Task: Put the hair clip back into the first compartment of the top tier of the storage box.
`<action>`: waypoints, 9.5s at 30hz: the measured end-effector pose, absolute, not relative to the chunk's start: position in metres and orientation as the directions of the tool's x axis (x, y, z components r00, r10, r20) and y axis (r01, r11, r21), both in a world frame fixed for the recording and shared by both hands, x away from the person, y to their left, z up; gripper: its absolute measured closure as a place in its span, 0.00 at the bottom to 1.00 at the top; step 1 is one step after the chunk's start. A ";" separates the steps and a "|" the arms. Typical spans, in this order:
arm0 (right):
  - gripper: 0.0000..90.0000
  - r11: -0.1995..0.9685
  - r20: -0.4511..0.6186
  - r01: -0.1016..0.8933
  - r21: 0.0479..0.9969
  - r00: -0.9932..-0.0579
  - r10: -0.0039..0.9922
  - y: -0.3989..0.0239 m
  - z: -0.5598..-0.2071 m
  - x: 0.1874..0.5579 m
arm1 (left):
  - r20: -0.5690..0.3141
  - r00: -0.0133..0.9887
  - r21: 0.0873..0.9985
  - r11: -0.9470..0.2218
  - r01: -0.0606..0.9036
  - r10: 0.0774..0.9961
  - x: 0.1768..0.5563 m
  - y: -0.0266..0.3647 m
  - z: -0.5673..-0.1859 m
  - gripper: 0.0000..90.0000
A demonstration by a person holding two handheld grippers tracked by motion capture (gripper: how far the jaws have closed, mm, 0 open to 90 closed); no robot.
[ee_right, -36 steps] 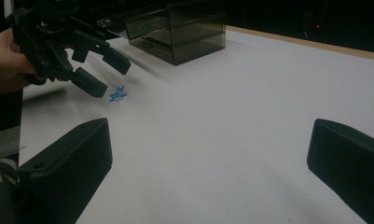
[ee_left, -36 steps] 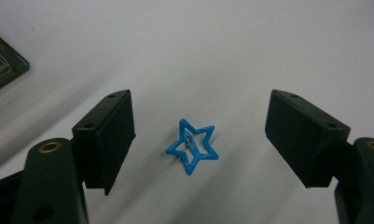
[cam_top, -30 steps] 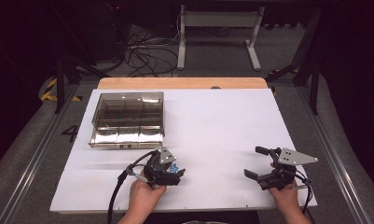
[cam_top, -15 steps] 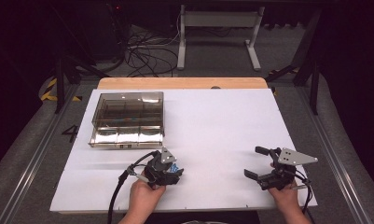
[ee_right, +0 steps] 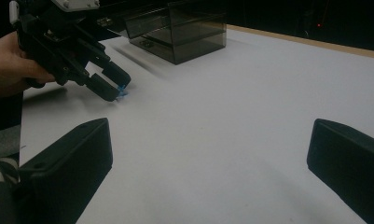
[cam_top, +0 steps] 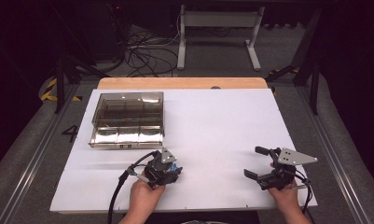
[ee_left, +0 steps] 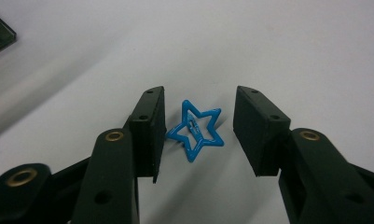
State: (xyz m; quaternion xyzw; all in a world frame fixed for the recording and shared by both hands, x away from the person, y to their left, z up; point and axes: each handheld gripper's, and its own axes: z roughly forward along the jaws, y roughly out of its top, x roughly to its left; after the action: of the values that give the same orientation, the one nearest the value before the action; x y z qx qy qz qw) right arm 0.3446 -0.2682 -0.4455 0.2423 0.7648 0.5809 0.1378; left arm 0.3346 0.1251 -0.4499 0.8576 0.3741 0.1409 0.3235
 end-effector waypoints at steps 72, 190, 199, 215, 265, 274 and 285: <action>0.01 0.208 0.069 0.210 0.955 -0.844 0.532 -0.268 -0.446 0.345 | 0.058 0.713 0.779 -0.479 0.405 0.698 0.320 0.133 -0.397 0.72; 0.01 0.212 0.071 0.215 0.953 -0.842 0.534 -0.267 -0.447 0.346 | 0.091 0.420 0.784 -0.325 0.528 0.903 0.374 0.308 -0.331 0.72; 0.01 0.212 0.071 0.216 0.953 -0.841 0.536 -0.267 -0.447 0.346 | 0.080 0.414 0.780 -0.316 0.540 0.907 0.377 0.313 -0.336 0.72; 0.01 0.213 0.071 0.216 0.953 -0.842 0.535 -0.267 -0.447 0.346 | 0.070 0.404 0.741 -0.319 0.591 0.912 0.383 0.320 -0.351 0.72; 0.01 0.215 0.071 0.215 0.953 -0.845 0.529 -0.267 -0.447 0.346 | 0.014 0.420 0.607 -0.341 0.718 0.908 0.394 0.327 -0.371 0.71; 0.01 0.216 0.071 0.215 0.953 -0.846 0.528 -0.267 -0.447 0.346 | 0.021 0.422 0.595 -0.350 0.723 0.907 0.394 0.327 -0.371 0.69; 0.01 0.215 0.073 0.216 0.952 -0.846 0.528 -0.267 -0.447 0.346 | 0.023 0.416 0.599 -0.346 0.722 0.909 0.394 0.327 -0.370 0.61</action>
State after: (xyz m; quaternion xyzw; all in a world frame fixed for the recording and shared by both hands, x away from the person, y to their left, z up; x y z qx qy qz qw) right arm 0.3460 -0.2665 -0.4468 0.2423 0.7677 0.5777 0.1349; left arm 0.3944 0.3270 -0.3697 0.8004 0.5094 0.1797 0.2599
